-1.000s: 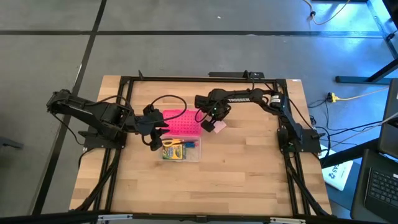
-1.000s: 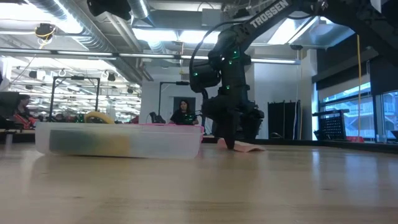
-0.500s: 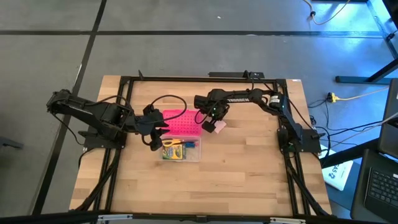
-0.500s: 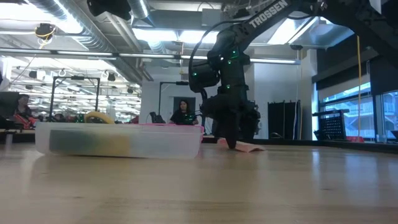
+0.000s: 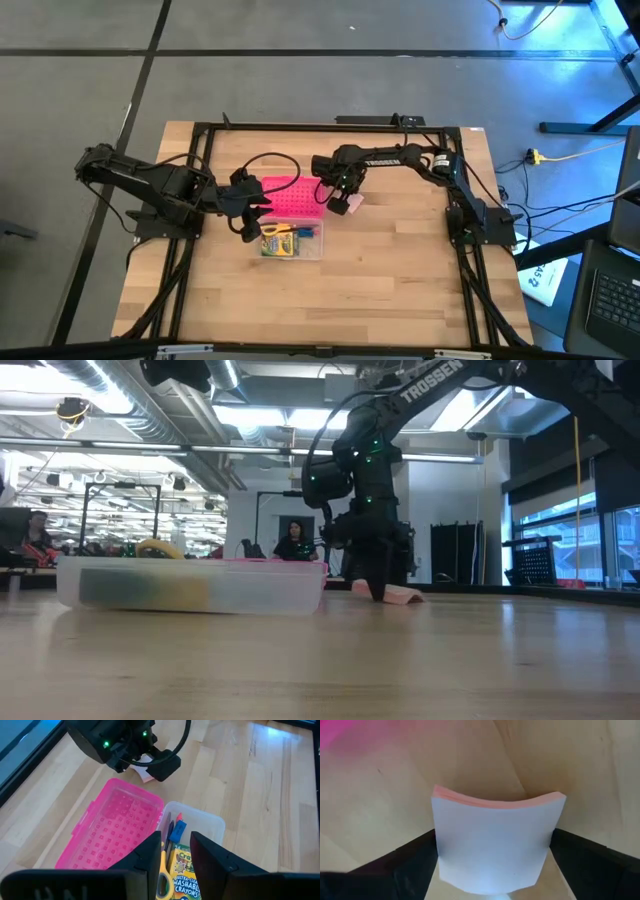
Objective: Pack school essentials
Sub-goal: Put the pink sticky note into the pink supply box
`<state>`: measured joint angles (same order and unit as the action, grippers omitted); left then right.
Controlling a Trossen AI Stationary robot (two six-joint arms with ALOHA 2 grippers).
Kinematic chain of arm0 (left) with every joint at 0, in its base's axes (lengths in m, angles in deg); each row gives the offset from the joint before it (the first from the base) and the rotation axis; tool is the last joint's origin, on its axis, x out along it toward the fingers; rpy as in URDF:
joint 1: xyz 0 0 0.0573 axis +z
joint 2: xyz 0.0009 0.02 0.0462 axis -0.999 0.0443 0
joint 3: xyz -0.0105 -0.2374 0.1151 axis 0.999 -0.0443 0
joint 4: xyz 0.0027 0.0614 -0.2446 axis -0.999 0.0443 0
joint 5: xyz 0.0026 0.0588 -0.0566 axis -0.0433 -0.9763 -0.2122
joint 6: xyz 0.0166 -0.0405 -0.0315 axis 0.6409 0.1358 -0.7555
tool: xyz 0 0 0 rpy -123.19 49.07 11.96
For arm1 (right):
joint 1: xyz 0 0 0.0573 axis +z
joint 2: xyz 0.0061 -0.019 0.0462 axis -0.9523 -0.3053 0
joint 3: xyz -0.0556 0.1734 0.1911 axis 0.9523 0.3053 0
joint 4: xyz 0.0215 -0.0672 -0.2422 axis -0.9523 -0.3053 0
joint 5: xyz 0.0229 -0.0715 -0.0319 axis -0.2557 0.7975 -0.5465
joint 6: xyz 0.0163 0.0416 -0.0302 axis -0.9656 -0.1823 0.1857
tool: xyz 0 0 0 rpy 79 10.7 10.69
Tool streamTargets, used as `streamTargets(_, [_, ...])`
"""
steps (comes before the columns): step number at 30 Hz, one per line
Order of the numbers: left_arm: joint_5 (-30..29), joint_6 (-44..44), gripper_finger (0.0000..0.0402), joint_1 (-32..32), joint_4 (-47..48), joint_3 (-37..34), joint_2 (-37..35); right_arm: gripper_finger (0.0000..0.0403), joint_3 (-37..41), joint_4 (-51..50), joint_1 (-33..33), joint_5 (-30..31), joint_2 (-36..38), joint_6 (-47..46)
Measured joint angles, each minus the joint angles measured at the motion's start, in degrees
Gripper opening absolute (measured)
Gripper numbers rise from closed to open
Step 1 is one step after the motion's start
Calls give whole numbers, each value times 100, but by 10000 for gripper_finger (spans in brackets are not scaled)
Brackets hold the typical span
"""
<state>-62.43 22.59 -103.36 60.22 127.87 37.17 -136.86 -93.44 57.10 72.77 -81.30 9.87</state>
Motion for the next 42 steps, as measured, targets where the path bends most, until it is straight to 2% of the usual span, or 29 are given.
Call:
streamTargets(6, [-1, 0, 98, 0, 2, 0, 0, 370, -13, -230, 14, 11, 27, 358])
streamTargets(17, [0, 0, 98, 0, 2, 0, 0, 370, -15, -683, 318, 44, 681, 84])
streamTargets(24, [-1, 7, 98, 2, 5, -1, 0, 370, -486, -664, 716, 51, 1091, -180])
streamTargets(27, [-1, 9, 98, 0, 4, 0, 0, 370, -831, -619, 993, 234, 1121, -147])
streamTargets(33, [-1, 9, 98, 2, 6, 0, -1, 370, -1180, -84, 1482, 323, 1121, 66])
streamTargets(42, [-1, -170, 98, 2, 63, 0, -2, 370, -1192, 1177, 1863, 285, 1121, 396])
